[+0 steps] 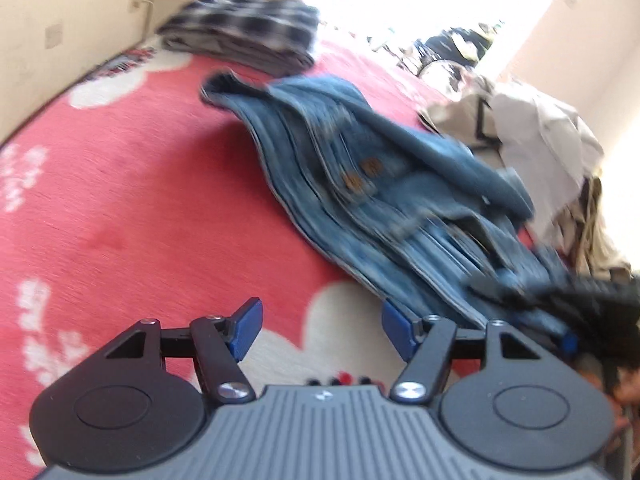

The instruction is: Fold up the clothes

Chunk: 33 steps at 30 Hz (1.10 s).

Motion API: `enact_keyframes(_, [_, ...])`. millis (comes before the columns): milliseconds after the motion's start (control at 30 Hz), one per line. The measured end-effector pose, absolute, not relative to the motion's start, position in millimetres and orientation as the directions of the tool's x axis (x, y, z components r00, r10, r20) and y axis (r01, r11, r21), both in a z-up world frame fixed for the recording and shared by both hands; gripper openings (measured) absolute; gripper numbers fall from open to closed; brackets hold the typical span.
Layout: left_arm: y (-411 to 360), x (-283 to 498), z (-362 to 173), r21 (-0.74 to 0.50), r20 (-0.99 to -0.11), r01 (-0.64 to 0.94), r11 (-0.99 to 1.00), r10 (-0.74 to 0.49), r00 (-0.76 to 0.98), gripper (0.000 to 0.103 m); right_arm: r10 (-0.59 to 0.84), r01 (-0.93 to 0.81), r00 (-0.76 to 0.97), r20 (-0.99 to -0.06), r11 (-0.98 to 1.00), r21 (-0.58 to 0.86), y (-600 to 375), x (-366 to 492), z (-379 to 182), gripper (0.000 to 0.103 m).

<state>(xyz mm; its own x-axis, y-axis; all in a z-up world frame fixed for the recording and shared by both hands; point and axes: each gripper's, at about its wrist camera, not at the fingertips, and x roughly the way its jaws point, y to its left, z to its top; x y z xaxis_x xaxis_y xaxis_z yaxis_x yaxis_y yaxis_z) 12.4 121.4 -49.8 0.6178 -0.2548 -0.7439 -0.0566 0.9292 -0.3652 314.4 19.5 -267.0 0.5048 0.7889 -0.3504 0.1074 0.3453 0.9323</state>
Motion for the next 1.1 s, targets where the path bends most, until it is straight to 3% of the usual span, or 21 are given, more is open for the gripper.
enact_keyframes(267, [138.4,6.5,-44.1,-0.403,-0.739,-0.067,0.913,-0.281,0.612,0.07,0.816,0.071,0.476,-0.33,0.338,0.938,-24.5,268.8,-231.3,0.008])
enact_keyframes(467, [145.0,-1.9,-52.7,-0.452,-0.729,-0.061,0.89,-0.329,0.6,0.075,0.828,0.034,0.408,-0.383,0.406,0.913,-52.0,236.2,-201.3,0.008])
enact_keyframes(667, [154.2,12.7,-70.4,-0.485,-0.738,-0.123,0.866,-0.33,0.588,0.08,0.792,0.146,0.359,-0.493,0.474,0.868,-60.3,223.4,-211.6,0.01])
enact_keyframes(833, [161.5,33.3,-80.0,-0.484,-0.737,-0.19,0.854,-0.281,0.614,0.081,0.783,0.188,0.351,-0.514,0.478,0.858,-56.7,207.4,-220.8,0.012])
enact_keyframes(1000, [175.9,44.8,-86.5,-0.59,-0.695,-0.247,0.769,-0.328,0.64,0.081,0.782,0.196,0.353,-0.514,0.475,0.858,-58.6,199.2,-212.7,0.014])
enact_keyframes(1100, [175.0,54.4,-91.9,-0.589,-0.707,-0.259,0.765,-0.333,0.624,0.081,0.777,0.196,0.352,-0.522,0.485,0.853,-63.5,189.5,-222.4,0.015])
